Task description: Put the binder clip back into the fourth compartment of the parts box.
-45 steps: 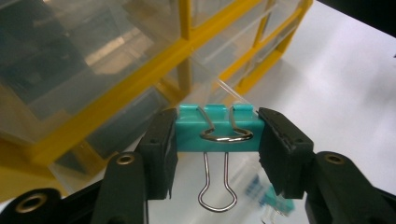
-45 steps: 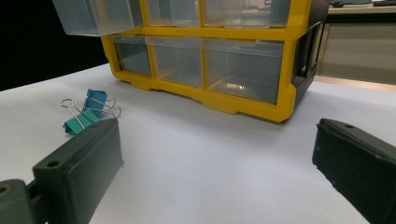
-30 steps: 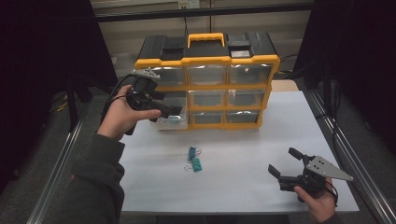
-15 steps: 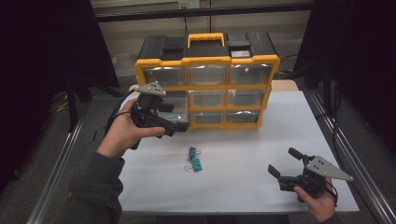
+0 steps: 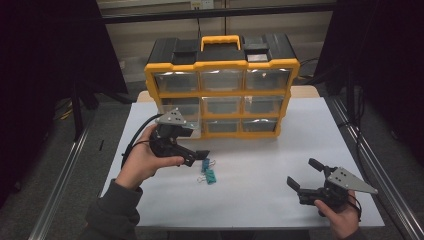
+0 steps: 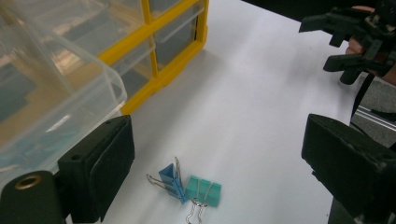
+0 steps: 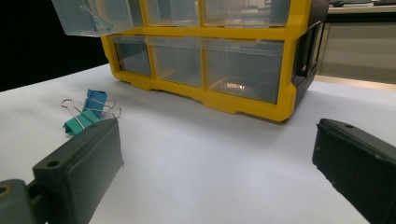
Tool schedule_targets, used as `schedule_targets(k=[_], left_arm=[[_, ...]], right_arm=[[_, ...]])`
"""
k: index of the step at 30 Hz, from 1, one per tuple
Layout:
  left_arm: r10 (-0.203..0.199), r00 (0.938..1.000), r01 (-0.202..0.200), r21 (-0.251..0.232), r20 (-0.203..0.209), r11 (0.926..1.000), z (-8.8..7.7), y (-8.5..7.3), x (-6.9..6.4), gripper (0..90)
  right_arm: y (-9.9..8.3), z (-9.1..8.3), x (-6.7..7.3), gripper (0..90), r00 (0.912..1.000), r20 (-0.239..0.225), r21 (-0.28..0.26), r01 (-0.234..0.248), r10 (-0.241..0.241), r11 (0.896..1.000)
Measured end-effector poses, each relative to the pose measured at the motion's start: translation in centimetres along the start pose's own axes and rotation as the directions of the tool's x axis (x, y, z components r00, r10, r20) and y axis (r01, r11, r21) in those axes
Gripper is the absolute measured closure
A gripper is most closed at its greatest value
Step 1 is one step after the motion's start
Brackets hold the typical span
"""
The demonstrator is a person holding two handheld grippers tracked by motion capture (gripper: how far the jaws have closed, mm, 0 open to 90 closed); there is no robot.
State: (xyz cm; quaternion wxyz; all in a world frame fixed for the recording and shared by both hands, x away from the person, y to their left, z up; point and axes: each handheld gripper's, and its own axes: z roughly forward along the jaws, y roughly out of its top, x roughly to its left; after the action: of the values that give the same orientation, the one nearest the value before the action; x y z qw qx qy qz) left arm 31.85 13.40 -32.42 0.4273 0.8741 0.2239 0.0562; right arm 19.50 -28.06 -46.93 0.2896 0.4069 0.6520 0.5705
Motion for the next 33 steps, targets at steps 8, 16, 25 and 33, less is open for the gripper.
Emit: schedule_targets(k=[8, 16, 25, 33], left_arm=[[-0.015, 0.9999, 0.015, -0.006, -0.004, 0.9999, 1.5, -2.0, -0.2, 9.6], [-0.042, 0.9991, 0.042, -0.009, -0.003, 0.9991, 3.0, -4.1, -0.2, 9.6], [-0.066, 0.9978, 0.066, 0.013, -0.007, 0.9977, 4.6, -6.2, -0.1, 9.6], [-0.072, 0.9973, 0.072, 0.017, -0.017, 0.9973, 5.6, -8.0, -0.1, 9.6]], right_arm=[[0.0, -0.1, 0.0, 1.0, 1.0000, -0.002, 0.002, 0.003, -0.003, 1.000], [0.0, -0.1, 0.0, 1.1, 1.0000, -0.001, 0.003, 0.003, -0.003, 1.000], [0.0, -0.1, 0.0, 1.1, 1.0000, -0.001, 0.005, 0.005, -0.005, 1.000], [0.0, 0.0, 0.0, 1.1, 1.0000, 0.005, 0.007, -0.003, 0.003, 1.000]])
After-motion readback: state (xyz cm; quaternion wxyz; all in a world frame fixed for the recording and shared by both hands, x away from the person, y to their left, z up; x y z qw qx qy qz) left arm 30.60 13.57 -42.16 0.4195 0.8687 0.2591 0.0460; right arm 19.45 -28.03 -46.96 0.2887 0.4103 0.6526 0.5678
